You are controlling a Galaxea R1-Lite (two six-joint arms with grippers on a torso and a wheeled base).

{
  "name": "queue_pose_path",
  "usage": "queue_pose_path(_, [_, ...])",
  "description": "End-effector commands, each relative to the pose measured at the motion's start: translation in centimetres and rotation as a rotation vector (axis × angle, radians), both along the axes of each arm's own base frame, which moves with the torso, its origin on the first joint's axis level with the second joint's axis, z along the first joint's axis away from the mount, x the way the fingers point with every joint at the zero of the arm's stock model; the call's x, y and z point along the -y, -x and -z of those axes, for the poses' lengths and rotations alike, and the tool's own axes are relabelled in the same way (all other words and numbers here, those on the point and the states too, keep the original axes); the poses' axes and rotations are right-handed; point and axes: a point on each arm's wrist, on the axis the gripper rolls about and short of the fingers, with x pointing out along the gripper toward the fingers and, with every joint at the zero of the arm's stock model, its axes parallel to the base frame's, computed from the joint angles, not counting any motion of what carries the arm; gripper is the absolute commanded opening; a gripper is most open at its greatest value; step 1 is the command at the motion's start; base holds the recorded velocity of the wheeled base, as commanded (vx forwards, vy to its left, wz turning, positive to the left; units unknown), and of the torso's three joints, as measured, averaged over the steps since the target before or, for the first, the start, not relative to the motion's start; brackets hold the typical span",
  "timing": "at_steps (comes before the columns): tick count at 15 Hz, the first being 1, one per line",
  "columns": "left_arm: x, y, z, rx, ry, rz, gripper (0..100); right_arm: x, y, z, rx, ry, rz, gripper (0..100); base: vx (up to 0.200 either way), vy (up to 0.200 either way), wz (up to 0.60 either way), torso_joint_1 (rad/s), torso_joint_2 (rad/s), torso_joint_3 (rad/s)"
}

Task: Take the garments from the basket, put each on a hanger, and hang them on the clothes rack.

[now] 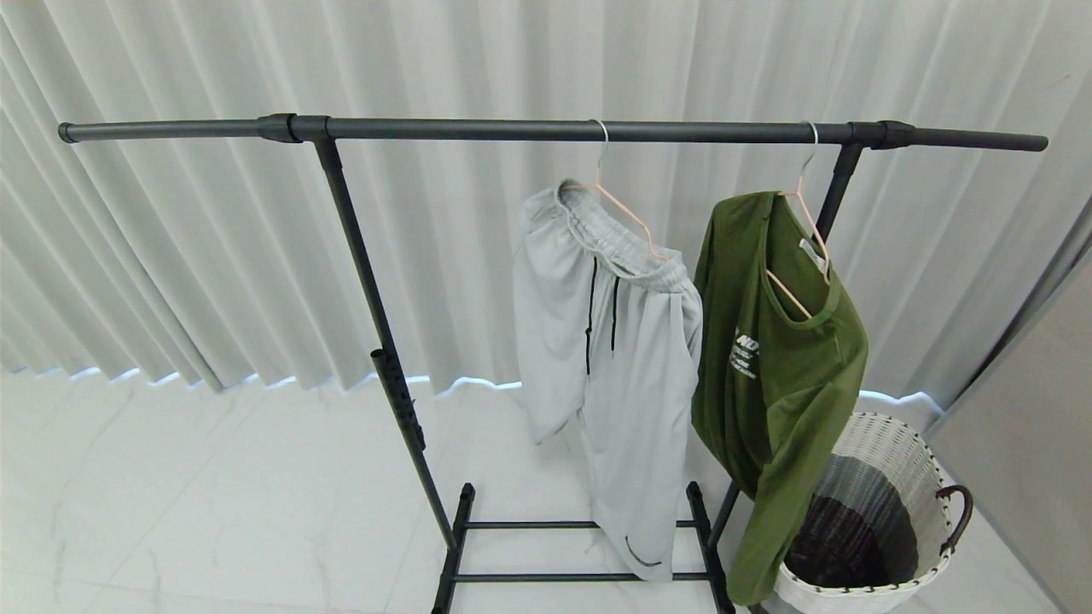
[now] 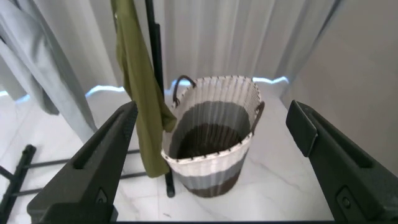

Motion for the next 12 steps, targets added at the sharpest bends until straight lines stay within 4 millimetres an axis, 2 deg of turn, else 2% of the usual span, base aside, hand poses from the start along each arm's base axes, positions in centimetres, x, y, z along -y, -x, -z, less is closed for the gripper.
queue_pose_path(1, [0.0, 0.0, -0.01, 0.001, 0.0, 0.0, 100, 0.0, 0.15, 0.04, 0.019, -0.001, -0.002, 100, 0.0, 0.0, 0.0, 0.0, 0.0, 0.0])
queue_pose_path(12, [0.0, 0.0, -0.01, 0.001, 0.0, 0.0, 100, 0.0, 0.15, 0.04, 0.019, 0.0, -0.002, 100, 0.0, 0.0, 0.0, 0.0, 0.0, 0.0])
